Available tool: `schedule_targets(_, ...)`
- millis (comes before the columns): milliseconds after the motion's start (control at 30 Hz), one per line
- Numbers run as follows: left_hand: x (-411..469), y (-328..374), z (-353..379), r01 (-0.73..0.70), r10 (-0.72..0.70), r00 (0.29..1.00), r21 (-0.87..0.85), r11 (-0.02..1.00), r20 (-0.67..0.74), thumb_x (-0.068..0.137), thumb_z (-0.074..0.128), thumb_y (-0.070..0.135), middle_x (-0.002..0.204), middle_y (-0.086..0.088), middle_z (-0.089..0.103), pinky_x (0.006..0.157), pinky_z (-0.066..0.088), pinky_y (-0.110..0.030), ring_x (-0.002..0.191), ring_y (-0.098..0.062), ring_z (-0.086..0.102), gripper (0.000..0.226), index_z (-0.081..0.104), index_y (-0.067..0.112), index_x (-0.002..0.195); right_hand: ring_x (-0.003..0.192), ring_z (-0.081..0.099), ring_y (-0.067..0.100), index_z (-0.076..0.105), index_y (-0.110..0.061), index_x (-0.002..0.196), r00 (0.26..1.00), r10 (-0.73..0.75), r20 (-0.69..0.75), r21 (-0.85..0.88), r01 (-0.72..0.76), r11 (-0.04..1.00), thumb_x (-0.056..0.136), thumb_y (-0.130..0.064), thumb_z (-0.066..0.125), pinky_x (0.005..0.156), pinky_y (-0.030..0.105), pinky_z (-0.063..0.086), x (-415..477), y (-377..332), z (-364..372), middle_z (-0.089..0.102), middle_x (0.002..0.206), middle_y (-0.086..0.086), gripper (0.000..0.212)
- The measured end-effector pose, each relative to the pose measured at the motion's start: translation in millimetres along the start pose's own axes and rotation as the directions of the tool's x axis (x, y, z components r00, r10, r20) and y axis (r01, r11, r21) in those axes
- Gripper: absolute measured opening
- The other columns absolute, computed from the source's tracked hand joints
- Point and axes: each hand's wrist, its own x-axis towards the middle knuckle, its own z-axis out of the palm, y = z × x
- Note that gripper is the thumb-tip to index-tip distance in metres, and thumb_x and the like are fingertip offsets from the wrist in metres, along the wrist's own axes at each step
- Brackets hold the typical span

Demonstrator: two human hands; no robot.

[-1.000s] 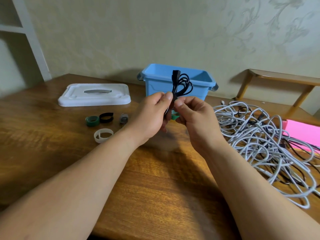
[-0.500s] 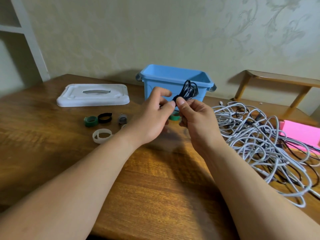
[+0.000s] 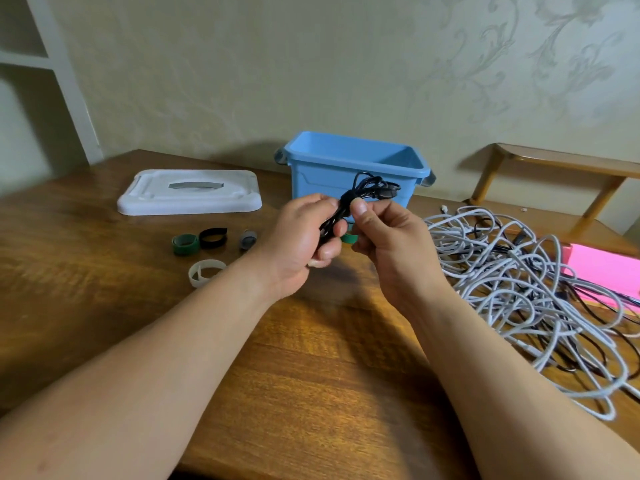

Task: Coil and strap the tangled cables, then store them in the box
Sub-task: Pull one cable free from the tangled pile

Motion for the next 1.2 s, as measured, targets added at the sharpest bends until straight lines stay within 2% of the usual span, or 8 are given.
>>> schedule_targets(133, -2, 3, -1, 0.071, -0.065, 0.996, -0.107, 0.992, 0.056, 0.115, 0.037, 0.020, 0.071, -0.001, 0.051, 0.038, 0.024, -0.020, 0.046, -0.010, 0.035, 0.024, 0.054, 0.006, 0.124, 0.082, 0.057, 0.024, 0.071, -0.009, 0.109, 0.998, 0.003, 0.063, 0.073, -0.008, 0.997, 0.098, -0.023, 0.072, 0.085, 0.043, 0.053, 1, -1, 1, 0.066, 0.096, 0.014, 0.017)
schedule_targets(300, -6, 9, -6, 0.220, -0.187, 0.962, -0.157, 0.963, 0.198, 0.114, 0.035, 0.024, 0.064, 0.002, 0.045, 0.039, 0.022, -0.019, 0.041, -0.008, 0.036, 0.027, 0.059, 0.013, 0.112, 0.089, 0.060, 0.018, 0.077, -0.017, 0.103, 0.986, 0.059, 0.154, 0.064, -0.070, 0.996, 0.094, -0.032, 0.072, 0.082, 0.035, 0.043, -1, -6, -2, 0.072, 0.098, 0.005, 0.018)
schedule_targets(500, -4, -1, 5, -0.011, 0.016, 1.000, 0.259, 0.966, -0.019, 0.113, 0.045, 0.048, 0.080, -0.006, 0.060, 0.047, 0.037, -0.027, 0.057, -0.019, 0.054, 0.043, 0.065, 0.010, 0.117, 0.067, 0.062, 0.030, 0.062, -0.004, 0.088, 0.998, 0.006, 0.069, 0.095, -0.012, 0.995, 0.103, -0.020, 0.068, 0.073, 0.036, 0.049, 2, -2, -2, 0.065, 0.076, 0.015, 0.023)
schedule_targets(600, -3, -2, 5, -0.025, 0.021, 0.999, 0.138, 0.990, 0.032, 0.114, 0.044, 0.041, 0.072, -0.001, 0.050, 0.046, 0.023, -0.027, 0.053, -0.014, 0.041, 0.040, 0.062, 0.006, 0.120, 0.079, 0.061, 0.041, 0.065, 0.003, 0.106, 0.994, 0.027, 0.109, 0.148, -0.043, 0.988, 0.098, -0.031, 0.074, 0.085, 0.052, 0.049, 1, 1, -1, 0.065, 0.088, 0.027, 0.036)
schedule_targets(733, -4, 1, 2, 0.029, -0.027, 0.997, -0.019, 0.999, 0.074, 0.114, 0.044, 0.040, 0.068, -0.002, 0.047, 0.049, 0.013, -0.032, 0.051, -0.014, 0.035, 0.051, 0.062, -0.006, 0.125, 0.079, 0.063, 0.035, 0.063, -0.007, 0.089, 0.980, 0.071, 0.186, 0.190, -0.107, 0.976, 0.095, -0.033, 0.071, 0.088, 0.053, 0.051, 0, -5, 1, 0.063, 0.085, 0.021, 0.028)
schedule_targets(867, -7, 1, 8, -0.024, 0.027, 1.000, 0.147, 0.989, -0.016, 0.115, 0.043, 0.041, 0.082, -0.008, 0.069, 0.052, 0.044, -0.032, 0.065, -0.022, 0.062, 0.043, 0.067, 0.006, 0.110, 0.067, 0.062, 0.032, 0.059, -0.008, 0.084, 0.988, 0.004, 0.154, 0.173, -0.031, 0.984, 0.103, -0.027, 0.067, 0.072, 0.045, 0.053, 1, -10, -2, 0.062, 0.076, 0.018, 0.028)
schedule_targets(1033, 10, -6, -2, -0.113, 0.267, 0.962, 0.817, 0.565, -0.052, 0.113, 0.040, 0.025, 0.124, 0.008, 0.068, 0.097, 0.056, -0.040, 0.113, -0.013, 0.063, 0.030, 0.066, 0.025, 0.128, 0.078, 0.066, -0.005, 0.066, -0.025, 0.101, 0.935, -0.256, -0.245, -0.425, 0.134, 0.895, 0.104, -0.034, 0.068, 0.069, 0.015, 0.048, 9, -11, -22, 0.073, 0.092, -0.011, 0.009)
schedule_targets(1200, 20, -10, 15, -0.202, -0.035, 0.978, 0.979, 0.031, 0.203, 0.104, 0.048, 0.025, 0.112, 0.004, 0.063, 0.098, 0.049, -0.045, 0.101, -0.023, 0.059, 0.015, 0.060, 0.028, 0.112, 0.081, 0.064, 0.003, 0.060, -0.028, 0.106, 0.934, -0.296, -0.200, -0.639, 0.105, 0.762, 0.109, -0.035, 0.058, 0.063, 0.019, 0.045, 15, 1, -25, 0.067, 0.089, -0.011, 0.008)
